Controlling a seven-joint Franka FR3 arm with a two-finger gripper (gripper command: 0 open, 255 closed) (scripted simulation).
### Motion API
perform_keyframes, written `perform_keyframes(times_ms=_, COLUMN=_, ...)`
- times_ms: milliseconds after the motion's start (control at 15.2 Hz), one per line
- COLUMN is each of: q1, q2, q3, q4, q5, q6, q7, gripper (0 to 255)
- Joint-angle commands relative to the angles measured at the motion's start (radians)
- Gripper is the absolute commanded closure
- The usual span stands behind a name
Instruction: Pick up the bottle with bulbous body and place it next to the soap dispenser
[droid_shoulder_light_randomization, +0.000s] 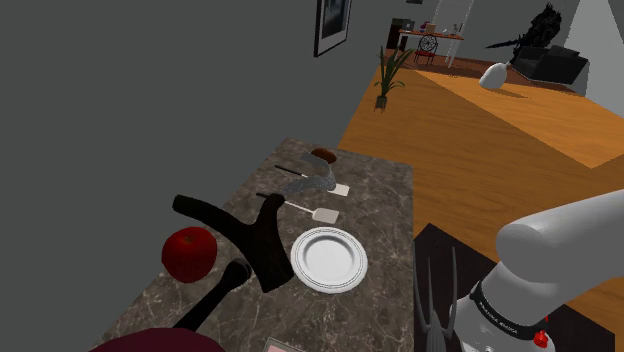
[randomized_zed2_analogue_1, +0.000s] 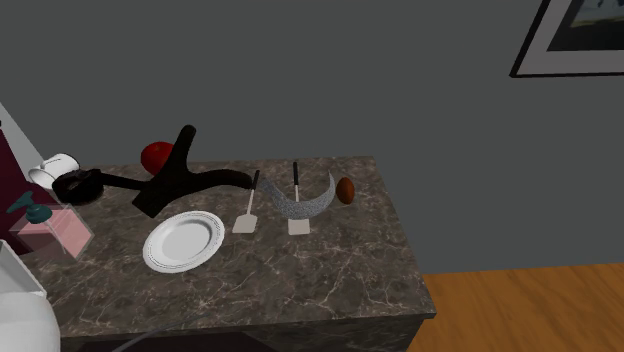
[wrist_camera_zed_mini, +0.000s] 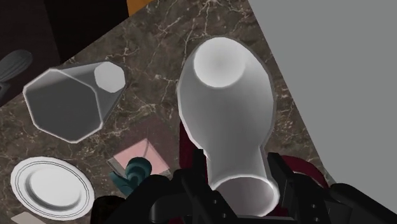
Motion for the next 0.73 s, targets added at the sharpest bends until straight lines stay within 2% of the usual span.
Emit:
perform_keyframes(times_ms=0, q1=0.004, q2=-0.004, q3=0.003, q4=-0.025, q5=0.005, q6=0.026, q7=-0.002, gripper=255)
perform_keyframes(times_ms=660, q1=0.018, q2=-0.027, q3=0.024, q4=-0.147, q5=0.033, q6=0.149, q7=-0.01, gripper=255)
